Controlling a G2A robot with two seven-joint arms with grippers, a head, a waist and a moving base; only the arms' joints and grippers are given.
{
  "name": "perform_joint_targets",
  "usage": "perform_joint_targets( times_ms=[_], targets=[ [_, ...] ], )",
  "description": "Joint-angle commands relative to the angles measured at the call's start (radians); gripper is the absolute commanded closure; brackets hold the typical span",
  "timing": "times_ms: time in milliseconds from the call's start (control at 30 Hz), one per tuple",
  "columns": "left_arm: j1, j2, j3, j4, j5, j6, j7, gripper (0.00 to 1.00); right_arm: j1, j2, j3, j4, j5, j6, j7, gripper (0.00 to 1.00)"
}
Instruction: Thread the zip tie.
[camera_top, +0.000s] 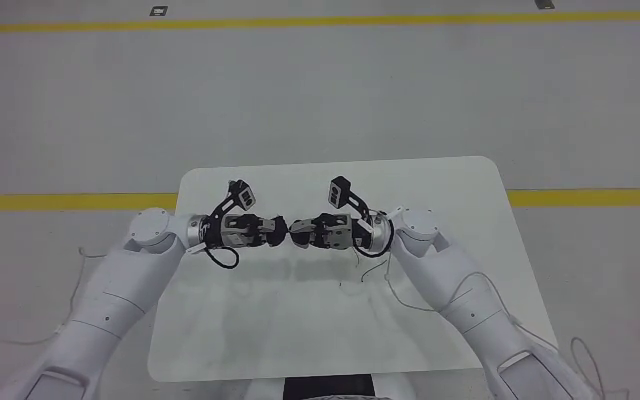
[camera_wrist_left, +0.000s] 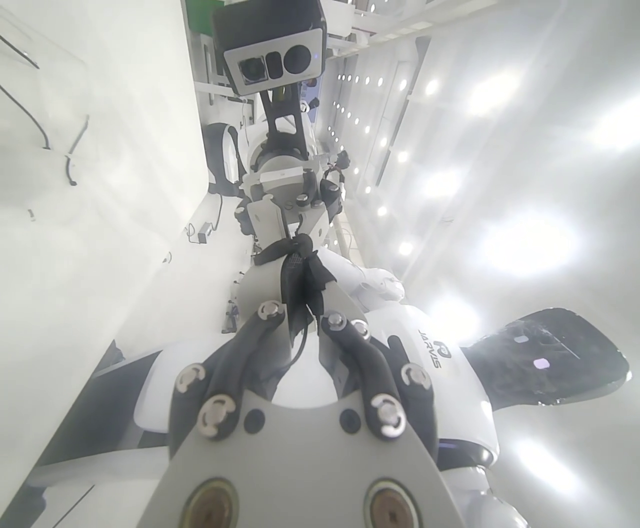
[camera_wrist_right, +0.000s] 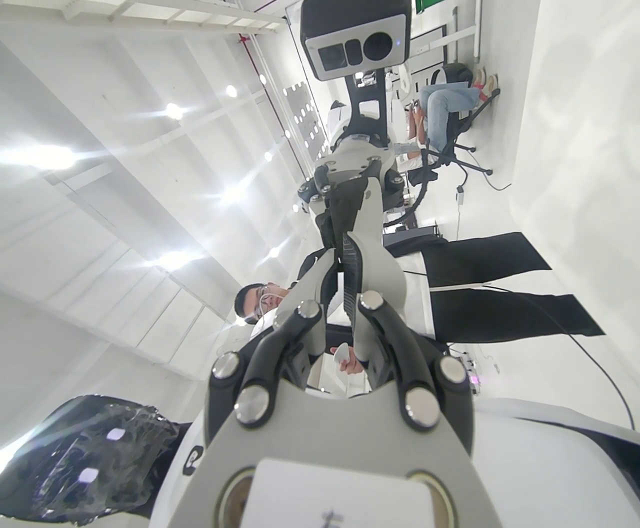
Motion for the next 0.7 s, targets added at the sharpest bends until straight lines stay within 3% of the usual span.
perform_joint_targets(
  times_ms=[0,267,433,533,667],
  targets=[
    [0.001,0.001,-0.003,0.002,-0.001,-0.006,0.0,1.0,-0.004,0.001,0.006,0.0,0.006,0.0,-0.009,0.0],
    [0.008,0.007,-0.029,0.015,-0.003,-0.026,-0.013,1.0,-0.031,0.023,0.072,-0.011,-0.013,-0.003,-0.025,0.0],
    [0.01,0.013,-0.057,0.022,0.002,-0.053,-0.016,1.0,-0.049,0.044,0.118,-0.045,-0.085,0.019,-0.046,0.0],
    [0.017,0.015,-0.081,0.021,-0.034,-0.088,-0.013,1.0,-0.051,0.045,0.121,-0.047,-0.089,0.021,-0.049,0.0],
    [0.019,0.015,-0.082,0.021,-0.038,-0.091,-0.014,1.0,-0.051,0.045,0.121,-0.047,-0.089,0.021,-0.049,0.0]
  ],
)
